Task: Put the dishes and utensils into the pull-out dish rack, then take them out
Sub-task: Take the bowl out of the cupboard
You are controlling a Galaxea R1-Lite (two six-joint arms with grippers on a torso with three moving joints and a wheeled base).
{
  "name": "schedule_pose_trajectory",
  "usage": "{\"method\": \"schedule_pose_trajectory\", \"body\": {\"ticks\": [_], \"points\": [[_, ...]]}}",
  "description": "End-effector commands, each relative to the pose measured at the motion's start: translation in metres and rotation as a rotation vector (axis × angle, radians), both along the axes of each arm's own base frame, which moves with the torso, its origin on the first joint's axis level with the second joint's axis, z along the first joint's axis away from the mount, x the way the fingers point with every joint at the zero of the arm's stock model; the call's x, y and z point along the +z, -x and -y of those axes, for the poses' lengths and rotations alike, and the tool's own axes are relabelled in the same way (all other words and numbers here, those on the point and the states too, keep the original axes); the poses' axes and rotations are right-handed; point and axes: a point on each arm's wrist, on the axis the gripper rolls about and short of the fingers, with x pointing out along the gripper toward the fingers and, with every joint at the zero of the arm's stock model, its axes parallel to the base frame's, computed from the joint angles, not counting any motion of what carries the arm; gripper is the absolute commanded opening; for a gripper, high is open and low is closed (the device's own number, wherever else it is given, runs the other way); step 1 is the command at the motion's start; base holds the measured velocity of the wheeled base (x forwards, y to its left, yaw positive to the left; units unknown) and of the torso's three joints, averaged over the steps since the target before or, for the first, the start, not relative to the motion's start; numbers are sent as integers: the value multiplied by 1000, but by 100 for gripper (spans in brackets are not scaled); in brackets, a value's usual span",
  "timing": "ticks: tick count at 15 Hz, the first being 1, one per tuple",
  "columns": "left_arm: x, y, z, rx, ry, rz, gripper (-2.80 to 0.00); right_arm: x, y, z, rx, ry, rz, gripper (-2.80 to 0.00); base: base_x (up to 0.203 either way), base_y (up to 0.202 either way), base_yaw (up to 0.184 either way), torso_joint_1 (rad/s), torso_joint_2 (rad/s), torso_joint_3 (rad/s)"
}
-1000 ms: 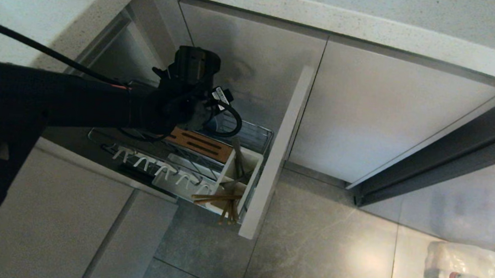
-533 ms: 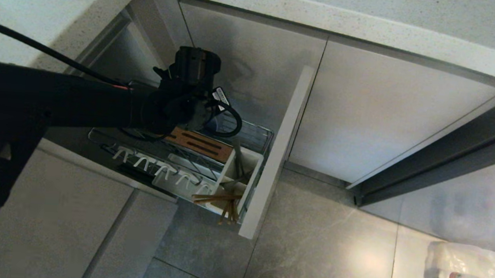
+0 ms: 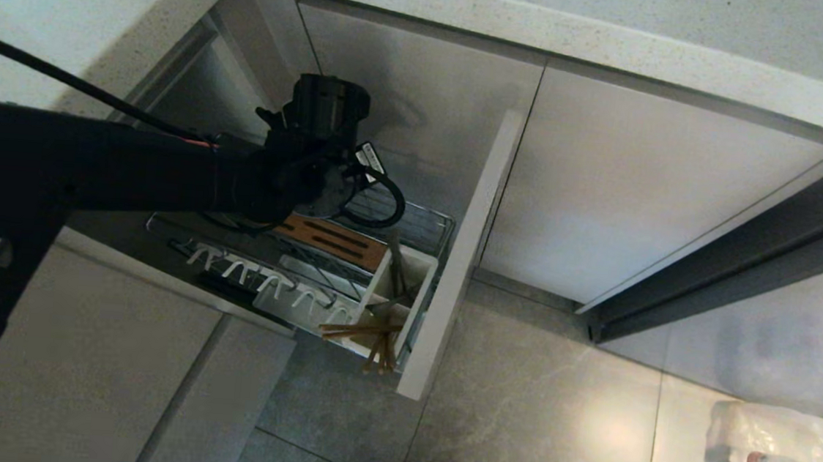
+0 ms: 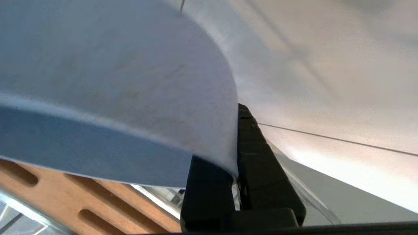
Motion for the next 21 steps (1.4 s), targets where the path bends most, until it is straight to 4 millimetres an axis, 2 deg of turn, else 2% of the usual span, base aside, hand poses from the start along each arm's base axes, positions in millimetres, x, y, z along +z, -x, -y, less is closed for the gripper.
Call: {"method": "schedule_pose_trajectory", "body": {"ticks": [1,4,7,10,15,18,21], "points": [[7,7,0,-4,11,14,-280,0,0,0,0,0,-1,-280,0,0,0,0,0,0],[23,24,1,-26,26,39,-280,0,0,0,0,0,-1,-280,0,0,0,0,0,0],[47,55,2,-69,52,81,-280,0,0,0,0,0,-1,-280,0,0,0,0,0,0],[78,100,-2,-131,93,141,-280,0,0,0,0,0,0,-280,0,0,0,0,0,0],[129,197,-15,-286,180,263,-280,0,0,0,0,0,-1,-280,0,0,0,0,0,0],[158,246,-49,-292,163,372,-280,0,0,0,0,0,-1,-280,0,0,0,0,0,0],[190,260,-86,-193,-26,499,-280,0,0,0,0,0,-1,-280,0,0,0,0,0,0]]}}
